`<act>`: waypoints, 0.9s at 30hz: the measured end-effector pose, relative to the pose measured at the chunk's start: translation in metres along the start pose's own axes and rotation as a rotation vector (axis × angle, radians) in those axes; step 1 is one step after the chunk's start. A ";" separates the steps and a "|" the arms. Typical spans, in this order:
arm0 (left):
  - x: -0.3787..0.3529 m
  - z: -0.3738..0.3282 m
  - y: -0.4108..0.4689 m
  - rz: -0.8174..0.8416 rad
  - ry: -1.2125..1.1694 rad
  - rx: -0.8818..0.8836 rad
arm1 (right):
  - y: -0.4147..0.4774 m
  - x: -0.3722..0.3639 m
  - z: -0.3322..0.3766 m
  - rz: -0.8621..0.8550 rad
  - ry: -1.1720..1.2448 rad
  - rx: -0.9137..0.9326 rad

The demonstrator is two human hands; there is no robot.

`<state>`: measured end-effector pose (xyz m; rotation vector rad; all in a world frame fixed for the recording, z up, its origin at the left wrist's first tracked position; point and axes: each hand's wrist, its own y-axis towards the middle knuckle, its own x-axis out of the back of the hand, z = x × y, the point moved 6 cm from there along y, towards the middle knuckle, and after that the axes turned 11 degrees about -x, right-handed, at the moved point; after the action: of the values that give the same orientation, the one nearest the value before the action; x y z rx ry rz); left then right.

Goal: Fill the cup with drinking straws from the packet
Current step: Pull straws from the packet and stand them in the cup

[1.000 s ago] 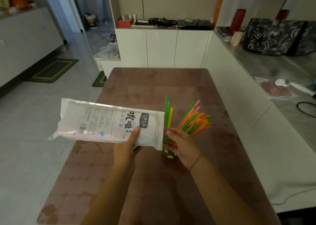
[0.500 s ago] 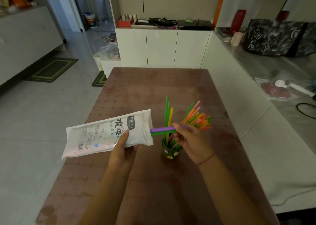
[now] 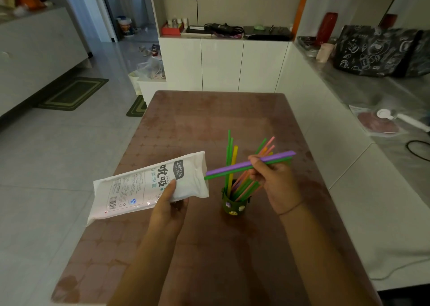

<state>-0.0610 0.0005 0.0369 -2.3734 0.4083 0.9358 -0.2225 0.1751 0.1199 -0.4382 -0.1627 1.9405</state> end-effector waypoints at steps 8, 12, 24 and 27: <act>0.008 0.000 0.006 -0.041 0.007 0.016 | -0.003 0.037 0.055 -0.106 -0.226 0.194; 0.007 0.001 0.006 -0.043 0.021 0.021 | -0.002 0.047 0.063 -0.177 -0.391 0.261; 0.008 0.001 0.009 -0.046 0.018 -0.004 | 0.026 0.031 0.053 -0.200 -0.860 0.285; 0.009 0.001 0.010 -0.049 0.007 -0.005 | 0.025 0.032 0.058 -0.185 -0.846 0.334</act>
<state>-0.0596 -0.0080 0.0265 -2.3813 0.3494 0.9070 -0.2771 0.1988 0.1583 0.6168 -0.3940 1.8125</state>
